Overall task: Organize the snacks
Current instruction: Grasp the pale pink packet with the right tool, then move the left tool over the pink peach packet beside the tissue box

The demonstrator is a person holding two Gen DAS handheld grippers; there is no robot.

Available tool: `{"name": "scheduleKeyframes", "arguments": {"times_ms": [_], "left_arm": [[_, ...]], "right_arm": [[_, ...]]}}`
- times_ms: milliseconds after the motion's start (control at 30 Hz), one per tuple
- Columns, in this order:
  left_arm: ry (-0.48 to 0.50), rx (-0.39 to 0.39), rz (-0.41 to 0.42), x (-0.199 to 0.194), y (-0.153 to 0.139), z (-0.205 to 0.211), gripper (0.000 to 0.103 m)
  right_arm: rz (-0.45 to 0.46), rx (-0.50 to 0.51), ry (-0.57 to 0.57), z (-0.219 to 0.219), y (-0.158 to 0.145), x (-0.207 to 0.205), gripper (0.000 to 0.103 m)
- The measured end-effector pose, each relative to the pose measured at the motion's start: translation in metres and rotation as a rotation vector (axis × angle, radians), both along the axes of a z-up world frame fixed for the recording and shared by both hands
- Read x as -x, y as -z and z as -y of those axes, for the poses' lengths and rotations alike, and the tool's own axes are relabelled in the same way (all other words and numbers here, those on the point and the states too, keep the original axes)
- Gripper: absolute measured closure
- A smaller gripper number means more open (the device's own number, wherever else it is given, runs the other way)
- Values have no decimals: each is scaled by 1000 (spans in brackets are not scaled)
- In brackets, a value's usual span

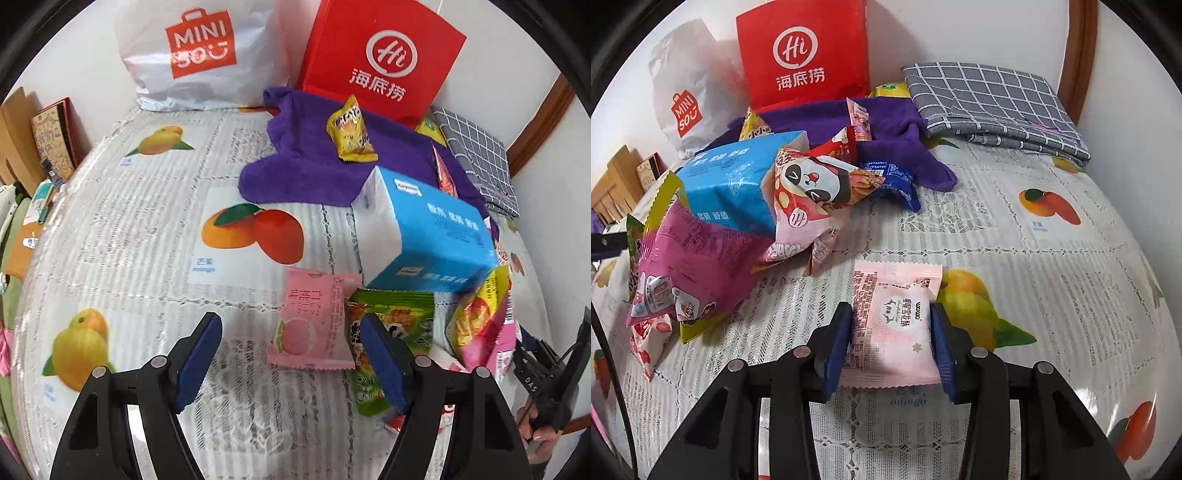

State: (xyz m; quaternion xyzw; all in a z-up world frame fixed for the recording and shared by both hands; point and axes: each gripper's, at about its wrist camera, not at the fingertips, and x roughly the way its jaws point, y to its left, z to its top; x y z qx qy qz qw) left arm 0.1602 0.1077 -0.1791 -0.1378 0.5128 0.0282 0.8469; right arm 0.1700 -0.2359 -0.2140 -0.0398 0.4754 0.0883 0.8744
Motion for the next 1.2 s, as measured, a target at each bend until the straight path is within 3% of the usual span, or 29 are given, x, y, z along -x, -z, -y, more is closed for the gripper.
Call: {"name": "scheduleKeyframes", "arguments": {"times_ms": [200,367,533,667,833,1200], "left_arm": [[56,-20,24,-9,14,12,33],[64,-144,71,-10,22,21,42],[74,-227,108,-8,26,30,41],[90,-188,110,-9,27,27,34],[97,-196,107,-9,29,29,31],[90,-141,129,-7,30,21,32]], "right_arm": [[-2,-11,0,1,1,0,60],[0,6,-3,-1,1,0,60],[0,4,-3,-2,1,0,59],[0,4,-6,-2,1,0,58],[0,3,-6,-2,1,0,58],[1,3,-5,-2,2,0,58]]}}
